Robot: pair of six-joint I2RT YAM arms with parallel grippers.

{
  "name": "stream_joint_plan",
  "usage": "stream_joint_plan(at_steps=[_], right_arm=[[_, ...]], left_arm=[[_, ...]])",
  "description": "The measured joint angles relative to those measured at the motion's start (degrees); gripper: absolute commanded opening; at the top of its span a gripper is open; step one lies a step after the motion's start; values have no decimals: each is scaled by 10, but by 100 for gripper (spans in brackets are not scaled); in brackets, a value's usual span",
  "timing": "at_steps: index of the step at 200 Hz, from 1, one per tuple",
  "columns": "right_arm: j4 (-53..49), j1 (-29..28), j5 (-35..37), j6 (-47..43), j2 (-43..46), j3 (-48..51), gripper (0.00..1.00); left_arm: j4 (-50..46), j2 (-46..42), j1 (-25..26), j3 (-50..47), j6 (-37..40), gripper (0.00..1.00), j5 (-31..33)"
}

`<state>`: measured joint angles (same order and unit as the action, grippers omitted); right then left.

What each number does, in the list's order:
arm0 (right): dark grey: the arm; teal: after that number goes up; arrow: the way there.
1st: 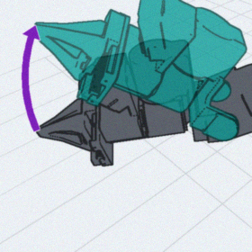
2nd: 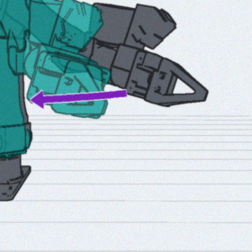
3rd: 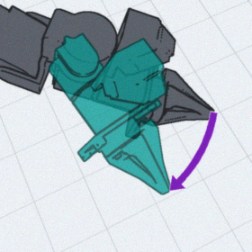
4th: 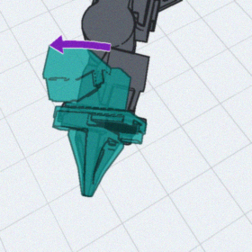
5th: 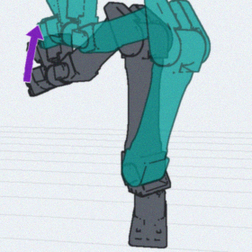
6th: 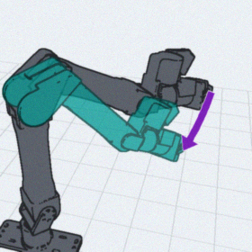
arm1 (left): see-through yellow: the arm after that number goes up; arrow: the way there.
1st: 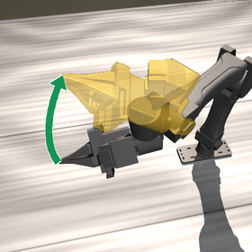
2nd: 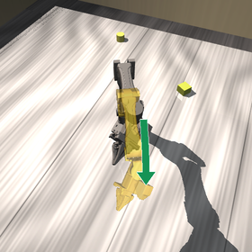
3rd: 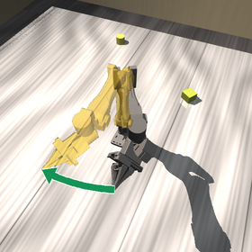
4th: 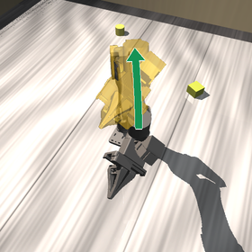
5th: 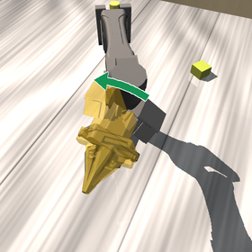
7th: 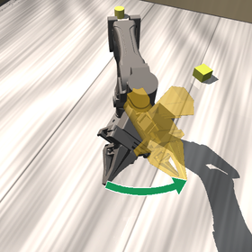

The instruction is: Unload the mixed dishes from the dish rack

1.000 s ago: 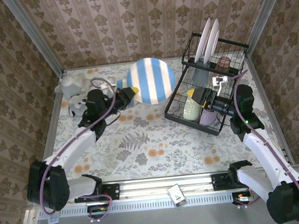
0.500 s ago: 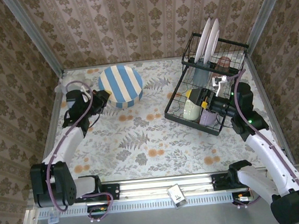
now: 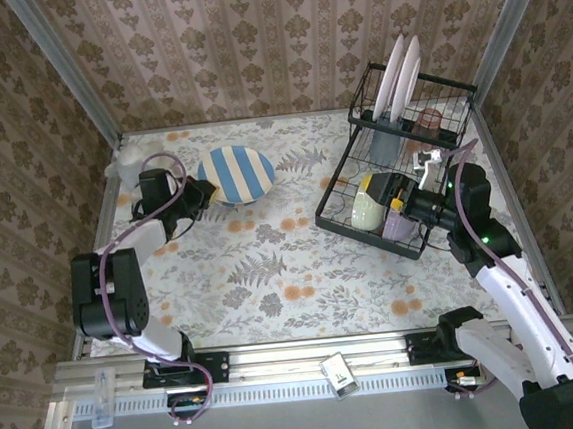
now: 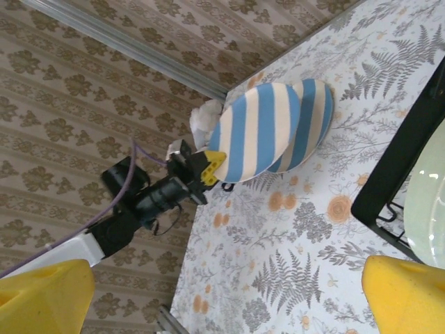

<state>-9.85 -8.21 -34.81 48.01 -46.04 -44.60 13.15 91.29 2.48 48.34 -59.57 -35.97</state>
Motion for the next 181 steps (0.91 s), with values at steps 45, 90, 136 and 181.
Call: stream_joint_plan(at_steps=[45, 90, 136, 181], right_arm=[[-1, 15, -2, 10, 19, 1, 100], [-4, 16, 0, 12, 41, 3, 100], [37, 16, -22, 16, 41, 36, 100], [68, 16, -45, 12, 41, 37, 100]], left_arm=[[21, 68, -4, 39, 10, 0, -22], [37, 110, -8, 65, 14, 0, -28], [42, 142, -11, 73, 18, 0, -32], [45, 163, -21, 74, 20, 0, -33]])
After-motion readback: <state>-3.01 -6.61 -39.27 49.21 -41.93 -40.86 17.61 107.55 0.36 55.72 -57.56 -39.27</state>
